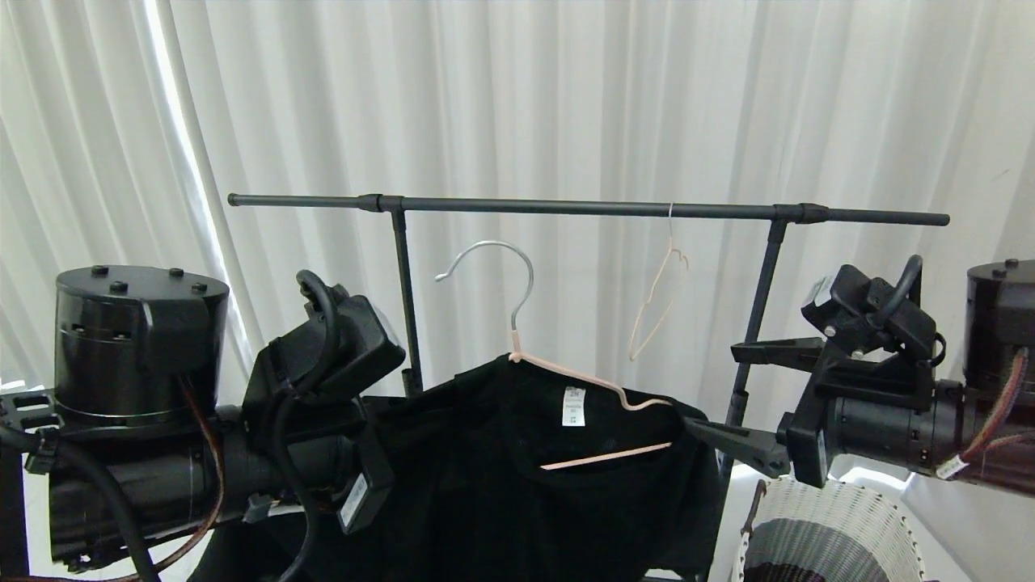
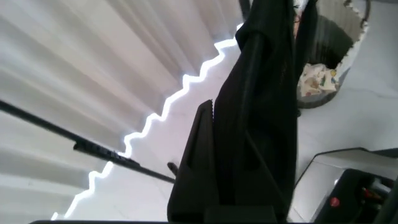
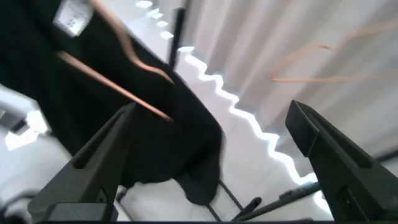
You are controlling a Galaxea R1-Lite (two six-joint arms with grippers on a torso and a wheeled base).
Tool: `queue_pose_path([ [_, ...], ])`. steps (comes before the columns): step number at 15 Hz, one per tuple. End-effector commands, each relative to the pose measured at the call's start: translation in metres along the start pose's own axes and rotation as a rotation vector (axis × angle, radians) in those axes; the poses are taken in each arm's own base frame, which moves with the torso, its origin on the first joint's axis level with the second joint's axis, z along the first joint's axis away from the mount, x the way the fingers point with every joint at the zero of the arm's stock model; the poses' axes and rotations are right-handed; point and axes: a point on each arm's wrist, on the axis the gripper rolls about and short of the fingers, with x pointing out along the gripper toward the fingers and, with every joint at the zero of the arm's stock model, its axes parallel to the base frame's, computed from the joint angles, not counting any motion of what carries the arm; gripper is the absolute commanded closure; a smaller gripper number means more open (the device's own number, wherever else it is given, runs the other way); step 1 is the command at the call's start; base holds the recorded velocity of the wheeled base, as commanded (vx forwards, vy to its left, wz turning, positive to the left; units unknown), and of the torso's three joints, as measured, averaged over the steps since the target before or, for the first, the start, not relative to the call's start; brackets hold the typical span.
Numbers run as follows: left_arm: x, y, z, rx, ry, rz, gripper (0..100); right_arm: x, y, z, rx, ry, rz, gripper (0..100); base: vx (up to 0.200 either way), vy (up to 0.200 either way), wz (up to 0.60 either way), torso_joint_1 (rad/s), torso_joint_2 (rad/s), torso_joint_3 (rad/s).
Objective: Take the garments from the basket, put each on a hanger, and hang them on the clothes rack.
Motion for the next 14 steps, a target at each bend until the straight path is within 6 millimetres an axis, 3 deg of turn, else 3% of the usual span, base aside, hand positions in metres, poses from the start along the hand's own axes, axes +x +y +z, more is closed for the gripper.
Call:
queue_pose_path([
  [1, 0.0, -0.001, 0.0, 0.014, -0.003, -0.007, 100, 0.0, 0.011, 0.01, -0.056, -0.017, 0.091, 0, 0.0, 0.0, 0.0, 0.0, 0.0, 0.0],
  [5, -0.002, -0.016, 0.01, 0.096, -0.068, -0.101, 100, 0.004, 0.041, 0.039, -0.125, 0.025, 0.268, 0, 0.0, 0.0, 0.0, 0.0, 0.0, 0.0],
  [8, -0.001, -0.03, 0.021, 0.13, -0.108, -0.16, 100, 0.012, 0.051, 0.035, -0.196, 0.095, 0.326, 0, 0.0, 0.0, 0.0, 0.0, 0.0, 0.0],
  [14, -0.003, -0.033, 0.032, 0.15, -0.148, -0.173, 100, 0.013, 0.056, 0.032, -0.194, 0.131, 0.351, 0, 0.0, 0.0, 0.0, 0.0, 0.0, 0.0],
])
